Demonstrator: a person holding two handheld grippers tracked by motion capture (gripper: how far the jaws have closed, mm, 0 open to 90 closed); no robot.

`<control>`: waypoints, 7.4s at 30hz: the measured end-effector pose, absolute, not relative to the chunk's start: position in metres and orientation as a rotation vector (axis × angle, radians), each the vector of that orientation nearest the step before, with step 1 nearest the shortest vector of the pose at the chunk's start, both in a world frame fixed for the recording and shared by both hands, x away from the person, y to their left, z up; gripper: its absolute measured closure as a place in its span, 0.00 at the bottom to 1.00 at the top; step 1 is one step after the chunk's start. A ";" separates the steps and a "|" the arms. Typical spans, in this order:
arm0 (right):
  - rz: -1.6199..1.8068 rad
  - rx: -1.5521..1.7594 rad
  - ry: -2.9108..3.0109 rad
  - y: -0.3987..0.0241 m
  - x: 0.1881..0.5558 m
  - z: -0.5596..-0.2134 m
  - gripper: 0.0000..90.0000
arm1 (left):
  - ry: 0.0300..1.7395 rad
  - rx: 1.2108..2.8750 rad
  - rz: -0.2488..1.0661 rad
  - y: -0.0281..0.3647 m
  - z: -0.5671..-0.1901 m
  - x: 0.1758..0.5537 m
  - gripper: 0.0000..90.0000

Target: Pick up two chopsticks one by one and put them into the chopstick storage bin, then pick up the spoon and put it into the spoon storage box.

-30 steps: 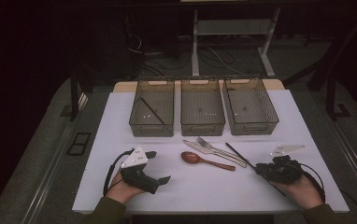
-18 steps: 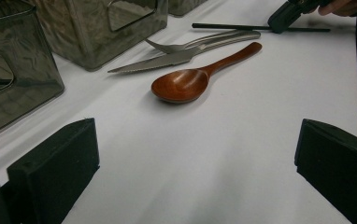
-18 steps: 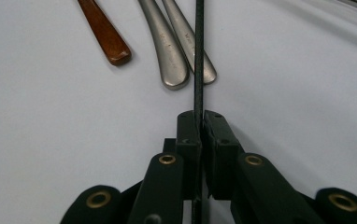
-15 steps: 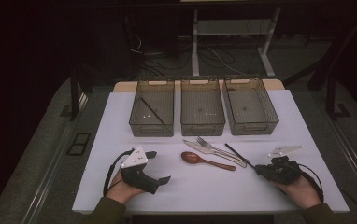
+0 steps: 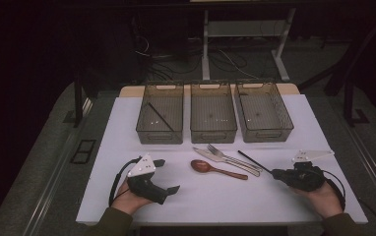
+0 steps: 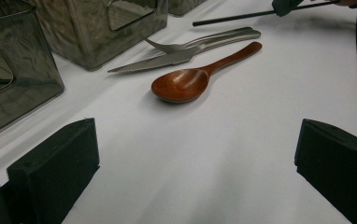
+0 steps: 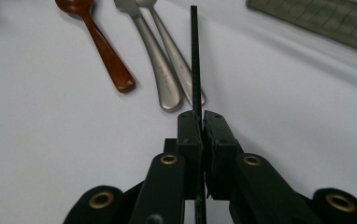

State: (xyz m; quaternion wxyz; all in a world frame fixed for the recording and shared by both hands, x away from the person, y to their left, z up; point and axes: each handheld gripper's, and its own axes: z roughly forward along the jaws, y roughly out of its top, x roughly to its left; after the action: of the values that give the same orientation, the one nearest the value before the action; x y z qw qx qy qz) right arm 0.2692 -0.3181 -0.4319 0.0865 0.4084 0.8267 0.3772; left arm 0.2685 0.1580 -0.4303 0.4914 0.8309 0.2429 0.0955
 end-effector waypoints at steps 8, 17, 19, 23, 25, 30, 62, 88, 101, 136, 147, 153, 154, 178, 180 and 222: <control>1.206 1.188 2.428 -0.321 0.267 -0.419 0.94 | 0.591 2.017 0.235 0.158 -0.430 0.269 0.00; 1.277 1.150 2.409 -0.318 0.268 -0.403 0.94 | 0.598 2.011 0.235 0.158 -0.431 0.269 0.00; 1.285 1.140 2.409 -0.317 0.269 -0.400 0.94 | 0.595 2.018 0.235 0.158 -0.431 0.270 0.00; 1.303 1.123 2.406 -0.312 0.274 -0.394 0.94 | 0.600 2.017 0.234 0.159 -0.432 0.271 0.00; 1.310 1.114 2.410 -0.309 0.277 -0.392 0.94 | 0.604 2.011 0.233 0.158 -0.432 0.271 0.00; 1.319 1.093 2.412 -0.301 0.283 -0.386 0.94 | 0.605 2.015 0.231 0.157 -0.432 0.271 0.00; 1.353 0.984 2.440 -0.202 0.351 -0.356 0.94 | 0.608 1.994 0.234 0.161 -0.431 0.272 0.00; 1.280 0.987 2.461 -0.098 0.415 -0.340 0.94 | 0.598 1.988 0.224 0.159 -0.431 0.270 0.00; 1.175 1.097 2.486 -0.050 0.463 -0.353 0.94 | 0.591 1.982 0.232 0.161 -0.430 0.271 0.00; 1.166 1.117 2.547 0.000 0.491 -0.359 0.59 | 0.577 1.980 0.220 0.160 -0.430 0.272 0.00; 1.257 1.022 2.510 -0.033 0.472 -0.338 0.43 | 0.578 1.985 0.223 0.161 -0.431 0.273 0.00; 1.308 0.955 2.523 -0.053 0.458 -0.335 0.35 | 0.587 1.989 0.222 0.160 -0.431 0.272 0.00; 1.311 0.949 2.528 -0.057 0.456 -0.334 0.35 | 0.584 1.993 0.224 0.161 -0.431 0.273 0.00; 1.416 0.859 2.433 -0.154 0.389 -0.343 0.29 | 0.615 1.994 0.233 0.161 -0.432 0.272 0.00; 1.420 0.866 2.425 -0.162 0.384 -0.346 0.29 | 0.618 1.995 0.235 0.161 -0.432 0.272 0.00; 1.385 1.077 2.257 -0.286 0.264 -0.427 0.12 | 0.637 2.001 0.233 0.159 -0.432 0.271 0.00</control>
State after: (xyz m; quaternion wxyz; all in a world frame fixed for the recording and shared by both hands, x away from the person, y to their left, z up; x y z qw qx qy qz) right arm 0.2643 -0.2861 -0.4273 0.1408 0.3730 0.7816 0.4798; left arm 0.2706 0.1588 -0.4319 0.4921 0.8244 0.2625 0.0962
